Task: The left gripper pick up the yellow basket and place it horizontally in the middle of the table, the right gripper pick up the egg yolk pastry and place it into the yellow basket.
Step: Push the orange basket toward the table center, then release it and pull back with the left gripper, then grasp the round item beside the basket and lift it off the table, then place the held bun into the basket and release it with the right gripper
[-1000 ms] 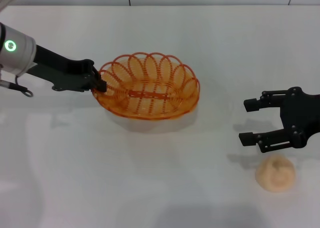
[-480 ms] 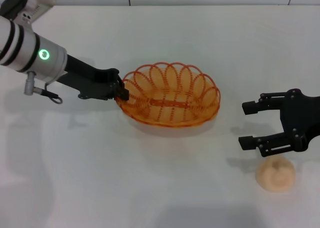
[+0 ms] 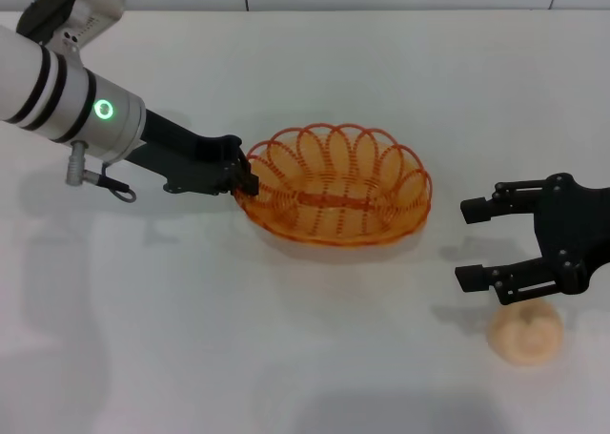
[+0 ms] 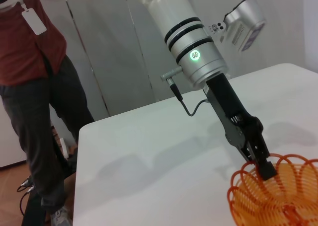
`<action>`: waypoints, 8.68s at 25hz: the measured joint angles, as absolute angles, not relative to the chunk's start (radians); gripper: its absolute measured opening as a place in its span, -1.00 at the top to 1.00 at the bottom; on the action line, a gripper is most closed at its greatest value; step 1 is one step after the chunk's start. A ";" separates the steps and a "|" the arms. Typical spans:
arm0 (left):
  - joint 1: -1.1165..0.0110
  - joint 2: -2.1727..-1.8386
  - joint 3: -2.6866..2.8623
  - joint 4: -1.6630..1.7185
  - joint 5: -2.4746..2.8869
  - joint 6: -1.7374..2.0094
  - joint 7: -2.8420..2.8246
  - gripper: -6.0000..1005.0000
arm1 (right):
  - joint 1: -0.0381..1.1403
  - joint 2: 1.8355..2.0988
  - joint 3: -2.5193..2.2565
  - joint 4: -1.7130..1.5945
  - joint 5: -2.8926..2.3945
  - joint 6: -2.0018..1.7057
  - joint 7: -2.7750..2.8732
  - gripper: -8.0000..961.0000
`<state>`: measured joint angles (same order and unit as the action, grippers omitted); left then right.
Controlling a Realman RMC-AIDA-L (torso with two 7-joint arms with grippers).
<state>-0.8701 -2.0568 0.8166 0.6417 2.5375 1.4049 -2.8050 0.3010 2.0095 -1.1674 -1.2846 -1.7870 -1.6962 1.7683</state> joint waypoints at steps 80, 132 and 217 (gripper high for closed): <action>-0.756 -2.009 0.904 0.912 2.254 1.598 -1.947 -0.72 | 0.293 2.010 -1.168 -1.416 -2.128 -1.693 1.983 -0.68; -0.700 -2.012 0.892 0.913 2.178 1.629 -1.831 -0.72 | 0.313 2.011 -1.354 -1.450 -2.226 -1.617 2.039 0.61; -0.558 -2.003 0.866 0.959 2.069 1.652 -1.722 -0.72 | 0.232 2.011 -1.431 -1.508 -1.911 -1.260 1.880 -0.78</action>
<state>-0.5581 -2.0032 0.8664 0.9589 2.0688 1.6522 -1.7216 0.2317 2.0110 -1.4306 -1.5084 -1.9109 -1.2598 1.8805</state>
